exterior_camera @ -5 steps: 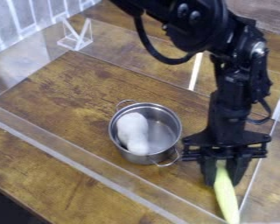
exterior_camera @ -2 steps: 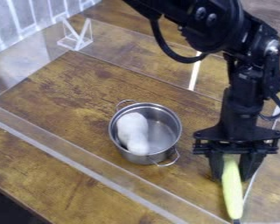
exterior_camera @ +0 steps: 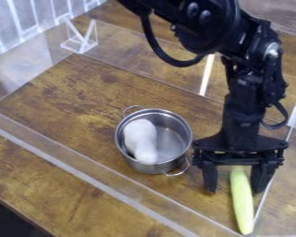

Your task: Move the green spoon to the right

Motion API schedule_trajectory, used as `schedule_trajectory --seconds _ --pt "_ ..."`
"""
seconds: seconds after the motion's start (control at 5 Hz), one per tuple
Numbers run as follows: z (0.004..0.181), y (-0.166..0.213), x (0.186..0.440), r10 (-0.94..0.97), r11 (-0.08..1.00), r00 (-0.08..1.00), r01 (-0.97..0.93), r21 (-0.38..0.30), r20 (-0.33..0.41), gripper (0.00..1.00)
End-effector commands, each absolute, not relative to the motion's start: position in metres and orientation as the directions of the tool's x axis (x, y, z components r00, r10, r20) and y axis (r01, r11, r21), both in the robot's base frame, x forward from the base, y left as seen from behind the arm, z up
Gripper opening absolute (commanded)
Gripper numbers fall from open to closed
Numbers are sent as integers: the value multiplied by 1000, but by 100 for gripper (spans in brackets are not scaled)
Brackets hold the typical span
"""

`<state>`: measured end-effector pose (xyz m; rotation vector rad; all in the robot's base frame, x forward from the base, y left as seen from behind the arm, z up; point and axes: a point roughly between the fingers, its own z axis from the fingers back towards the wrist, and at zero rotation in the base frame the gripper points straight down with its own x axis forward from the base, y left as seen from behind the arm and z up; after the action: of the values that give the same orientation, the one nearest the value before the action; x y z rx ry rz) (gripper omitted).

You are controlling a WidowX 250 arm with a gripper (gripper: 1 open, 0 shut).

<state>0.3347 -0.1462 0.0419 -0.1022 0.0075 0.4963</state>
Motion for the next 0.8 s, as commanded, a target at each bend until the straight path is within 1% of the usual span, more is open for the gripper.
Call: schedule_trajectory --seconds 0.0,0.2,0.4,0.6 --pt "90 -142 331 425 894 904 -413 -172 38 100" --pt "118 -137 330 366 917 927 -344 -200 80 100" --pt "115 -129 333 335 930 938 -314 -194 86 100" --pt "103 -122 334 310 939 947 -292 -182 80 100"
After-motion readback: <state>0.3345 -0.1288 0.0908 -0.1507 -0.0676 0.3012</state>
